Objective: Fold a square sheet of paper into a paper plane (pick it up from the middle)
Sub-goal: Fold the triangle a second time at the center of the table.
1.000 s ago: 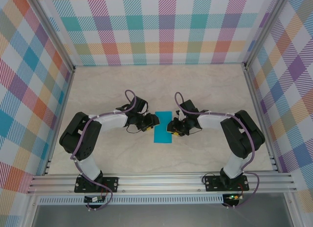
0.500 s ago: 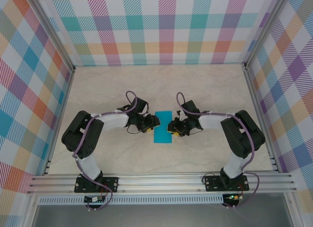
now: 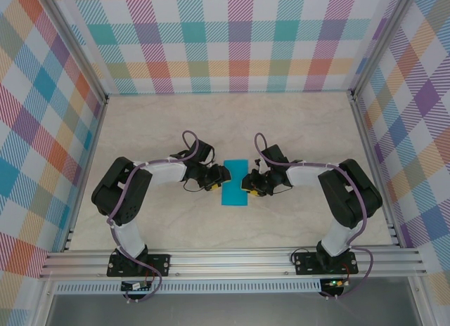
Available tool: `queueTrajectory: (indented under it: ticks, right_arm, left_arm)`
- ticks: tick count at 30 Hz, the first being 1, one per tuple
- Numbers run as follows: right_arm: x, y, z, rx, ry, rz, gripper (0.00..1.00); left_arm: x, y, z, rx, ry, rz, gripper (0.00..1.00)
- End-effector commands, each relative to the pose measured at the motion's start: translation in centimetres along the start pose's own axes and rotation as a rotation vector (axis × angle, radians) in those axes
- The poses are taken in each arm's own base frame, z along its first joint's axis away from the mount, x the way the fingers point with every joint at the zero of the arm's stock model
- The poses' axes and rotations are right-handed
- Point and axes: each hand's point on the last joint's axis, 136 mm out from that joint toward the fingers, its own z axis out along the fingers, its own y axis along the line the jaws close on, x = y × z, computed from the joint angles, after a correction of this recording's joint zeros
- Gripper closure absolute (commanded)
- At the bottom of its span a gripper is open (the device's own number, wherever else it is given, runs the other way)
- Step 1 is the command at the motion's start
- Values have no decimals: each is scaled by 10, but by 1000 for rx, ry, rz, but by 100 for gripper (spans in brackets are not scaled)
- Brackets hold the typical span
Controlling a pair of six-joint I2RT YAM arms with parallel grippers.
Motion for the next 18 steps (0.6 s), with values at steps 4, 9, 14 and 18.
queueTrajectory:
  ticks: [4, 9, 14, 18]
  right_arm:
    - [9, -17, -1, 49, 13, 47, 68]
    - [9, -16, -1, 43, 16, 47, 68]
    - [8, -15, -1, 37, 15, 47, 68]
    - [7, -14, 0, 32, 14, 47, 68]
  left_arm:
    - [6, -12, 6, 40, 38, 20, 51]
    - [6, -14, 6, 45, 39, 25, 54]
    - [7, -14, 6, 43, 45, 25, 58]
    - [7, -13, 6, 42, 44, 24, 58]
